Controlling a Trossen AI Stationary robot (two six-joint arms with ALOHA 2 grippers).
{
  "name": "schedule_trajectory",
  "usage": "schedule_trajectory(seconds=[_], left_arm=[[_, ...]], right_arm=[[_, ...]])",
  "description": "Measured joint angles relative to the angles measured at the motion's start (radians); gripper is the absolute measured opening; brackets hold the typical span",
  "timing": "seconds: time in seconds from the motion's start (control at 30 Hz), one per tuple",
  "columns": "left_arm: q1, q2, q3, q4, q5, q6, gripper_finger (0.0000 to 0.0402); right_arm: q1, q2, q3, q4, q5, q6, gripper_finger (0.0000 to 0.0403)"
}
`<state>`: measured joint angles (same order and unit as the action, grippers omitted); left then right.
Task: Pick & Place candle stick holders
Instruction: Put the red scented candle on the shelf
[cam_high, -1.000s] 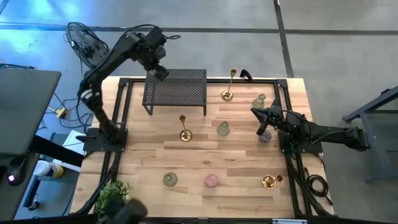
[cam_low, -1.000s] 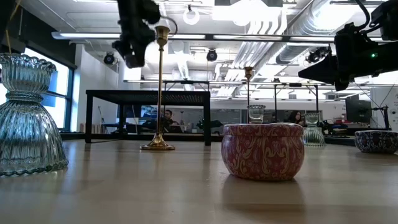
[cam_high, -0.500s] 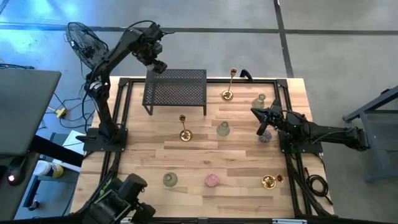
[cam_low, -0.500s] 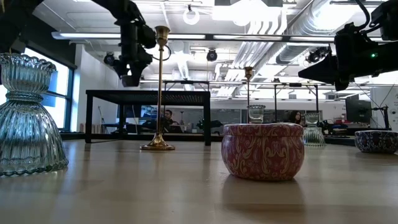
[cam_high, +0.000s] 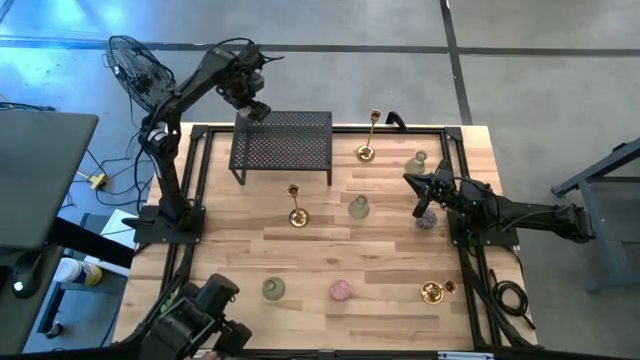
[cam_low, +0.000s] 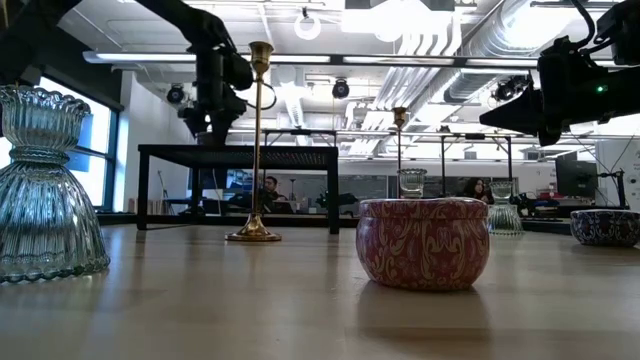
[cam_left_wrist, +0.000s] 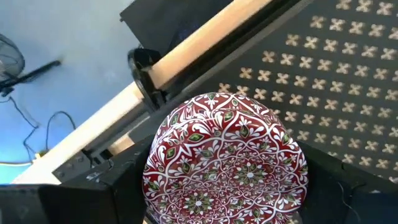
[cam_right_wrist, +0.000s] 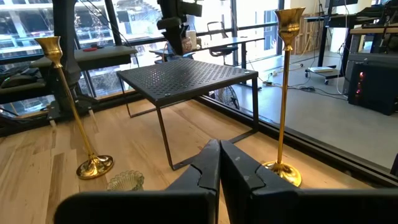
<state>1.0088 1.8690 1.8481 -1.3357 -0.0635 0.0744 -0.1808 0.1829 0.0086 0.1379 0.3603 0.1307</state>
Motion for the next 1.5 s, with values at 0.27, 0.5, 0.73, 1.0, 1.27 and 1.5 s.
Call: schedule_trajectory(seconds=[0.27,0.5,0.73,1.0,1.27,1.5], left_arm=[[0.022,-0.001,-0.054,0.048,0.028,-0.004,0.0294],[0.015,0.0,-0.061,0.047,0.062,0.015,0.0312],[0.003,0.0,-0.061,0.045,0.057,0.02,0.0335],[0.004,-0.001,-0.061,0.032,0.02,0.03,0.0338],[0.005,-0.001,-0.061,0.009,0.0,0.051,0.0339],[0.005,-0.02,-0.06,0.008,-0.001,0.075,0.0339]], right_arm=[[0.0,0.0,0.0,0.0,0.0,0.0,0.0],[0.0,0.0,0.0,0.0,0.0,0.0,0.0],[0.0,0.0,0.0,0.0,0.0,0.0,0.0],[0.0,0.0,0.0,0.0,0.0,0.0,0.0],[0.0,0.0,0.0,0.0,0.0,0.0,0.0],[0.0,0.0,0.0,0.0,0.0,0.0,0.0]])
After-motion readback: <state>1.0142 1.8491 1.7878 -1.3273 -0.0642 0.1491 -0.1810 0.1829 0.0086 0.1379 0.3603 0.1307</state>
